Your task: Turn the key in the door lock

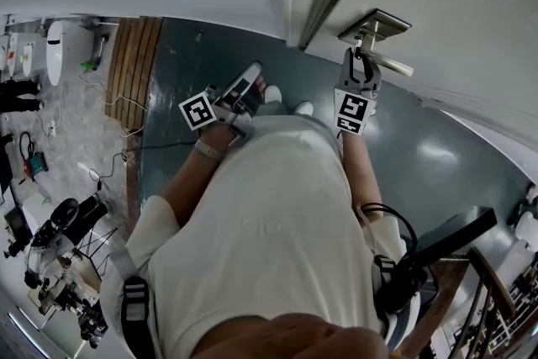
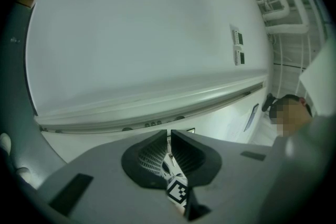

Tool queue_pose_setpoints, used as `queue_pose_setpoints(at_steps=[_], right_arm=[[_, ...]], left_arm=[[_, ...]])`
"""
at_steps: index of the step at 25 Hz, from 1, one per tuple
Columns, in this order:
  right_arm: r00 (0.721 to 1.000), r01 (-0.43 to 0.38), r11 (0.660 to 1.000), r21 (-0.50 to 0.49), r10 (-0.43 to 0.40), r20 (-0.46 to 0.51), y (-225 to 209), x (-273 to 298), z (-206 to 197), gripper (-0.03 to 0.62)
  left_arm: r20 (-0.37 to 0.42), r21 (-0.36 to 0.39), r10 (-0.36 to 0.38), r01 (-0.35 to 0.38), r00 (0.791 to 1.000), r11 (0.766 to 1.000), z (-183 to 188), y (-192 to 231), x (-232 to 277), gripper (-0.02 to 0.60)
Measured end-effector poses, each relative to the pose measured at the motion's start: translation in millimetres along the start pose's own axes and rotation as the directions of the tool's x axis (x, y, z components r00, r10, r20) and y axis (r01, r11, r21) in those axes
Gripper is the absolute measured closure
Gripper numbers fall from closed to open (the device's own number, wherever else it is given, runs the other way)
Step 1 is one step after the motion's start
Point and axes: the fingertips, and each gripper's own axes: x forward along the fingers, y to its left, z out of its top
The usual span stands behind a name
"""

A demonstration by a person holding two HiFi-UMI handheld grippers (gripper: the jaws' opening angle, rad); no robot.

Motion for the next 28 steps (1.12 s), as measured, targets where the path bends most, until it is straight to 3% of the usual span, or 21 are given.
queue_pose_setpoints(at_steps=[4, 7, 11, 14, 16, 18, 21, 25, 28], right_arm=[[1.000, 0.013, 0.984, -0.179, -0.017, -0.023, 3.2, -0.6, -2.6, 0.491], [0.999, 0.022, 0.948, -0.317, -0.036, -0.036, 5.7, -0.6, -3.2, 0.491], [0.996, 0.011, 0.865, -0.501, -0.053, -0.068, 9.4, 3.0, -7.4, 0.491], [0.991, 0.019, 0.770, -0.637, -0.098, -0.090, 8.5, 6.8, -11.0, 0.492], [0.987, 0.018, 0.721, -0.693, -0.125, -0.104, 5.2, 8.6, -14.1, 0.493], [0.985, 0.016, 0.693, -0.720, -0.136, -0.109, 3.2, 8.7, -14.6, 0.497], [0.988, 0.018, 0.711, -0.703, -0.119, -0.096, 4.4, 7.5, -13.3, 0.505], [0.993, 0.021, 0.826, -0.563, -0.081, -0.082, 3.4, 7.1, -11.5, 0.505], [0.994, 0.003, 0.884, -0.467, -0.052, -0.093, 2.2, 7.6, -11.4, 0.503]], left_arm=[[0.007, -0.005, 0.002, -0.002, 1.000, 1.000, 0.4, 0.5, -0.8, 0.571], [0.009, -0.007, 0.005, -0.005, 1.000, 1.000, 0.4, 1.1, -0.9, 0.571], [0.012, -0.013, 0.001, -0.001, 1.000, 1.000, 1.4, 1.6, 0.6, 0.571], [0.015, -0.018, 0.004, -0.004, 1.000, 1.000, 2.3, 2.3, 0.1, 0.571], [0.018, -0.021, 0.006, -0.005, 1.000, 1.000, 2.2, 3.0, -0.4, 0.571], [0.024, -0.024, 0.008, -0.007, 1.000, 1.000, 3.2, 3.7, -1.4, 0.571], [0.032, -0.027, 0.008, -0.007, 0.999, 1.000, 5.8, 3.7, -3.5, 0.571], [0.036, -0.030, 0.008, -0.007, 0.999, 1.000, 7.4, 3.7, -4.3, 0.571], [0.036, -0.033, 0.012, -0.011, 0.999, 0.999, 7.5, 5.4, -3.9, 0.571]])
